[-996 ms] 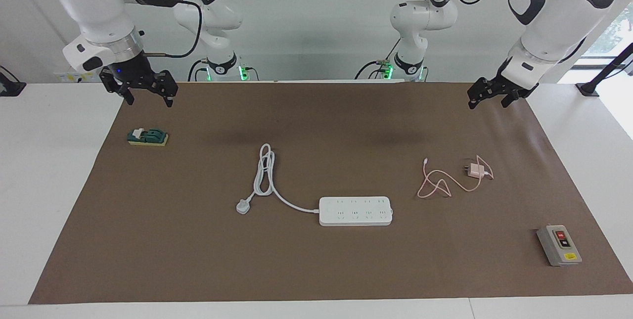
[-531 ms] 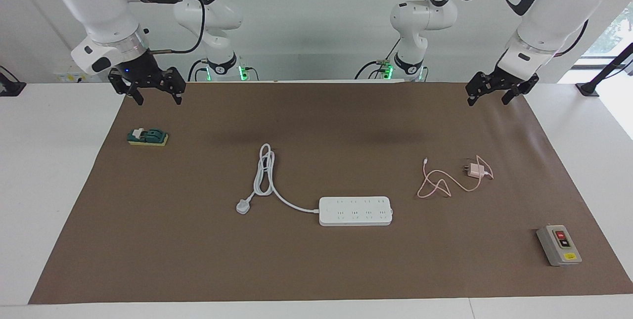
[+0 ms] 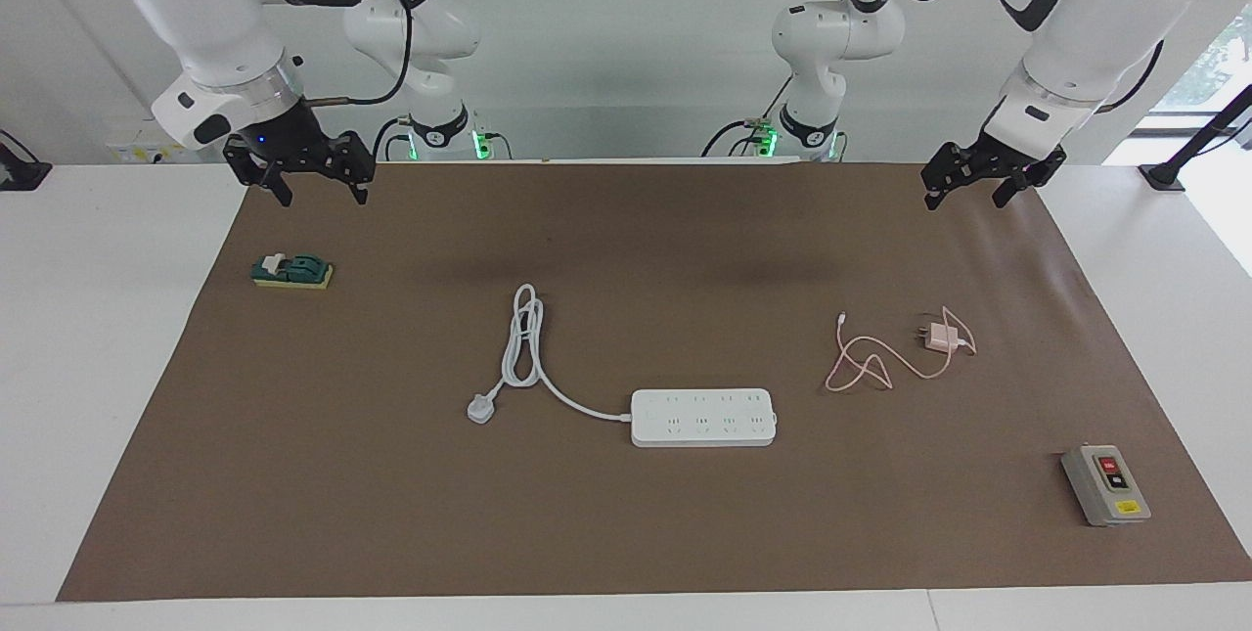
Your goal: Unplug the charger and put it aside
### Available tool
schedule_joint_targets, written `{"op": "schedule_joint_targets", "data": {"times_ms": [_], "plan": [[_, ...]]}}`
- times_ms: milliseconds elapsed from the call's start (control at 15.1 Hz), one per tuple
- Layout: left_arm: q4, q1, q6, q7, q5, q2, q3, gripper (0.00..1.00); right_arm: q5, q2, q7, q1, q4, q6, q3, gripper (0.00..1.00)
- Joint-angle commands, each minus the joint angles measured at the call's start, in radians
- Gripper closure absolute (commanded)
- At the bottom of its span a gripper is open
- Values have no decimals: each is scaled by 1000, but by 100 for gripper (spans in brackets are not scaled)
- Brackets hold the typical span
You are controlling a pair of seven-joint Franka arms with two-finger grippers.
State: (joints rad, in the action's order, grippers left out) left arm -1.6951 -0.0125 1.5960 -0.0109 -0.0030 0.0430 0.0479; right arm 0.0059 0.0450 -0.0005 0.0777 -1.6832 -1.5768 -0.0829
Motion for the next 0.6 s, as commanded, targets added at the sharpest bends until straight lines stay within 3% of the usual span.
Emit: {"op": "schedule_joint_targets", "data": {"times_ms": [0,531], "plan": [[-11,5,16,5,9,3,6,0,-10,26,11,4,-27,0,-1,0],[-15,3,9,5,8,5,6,0,-43,26,11,5,-26,3,-1,0]]}}
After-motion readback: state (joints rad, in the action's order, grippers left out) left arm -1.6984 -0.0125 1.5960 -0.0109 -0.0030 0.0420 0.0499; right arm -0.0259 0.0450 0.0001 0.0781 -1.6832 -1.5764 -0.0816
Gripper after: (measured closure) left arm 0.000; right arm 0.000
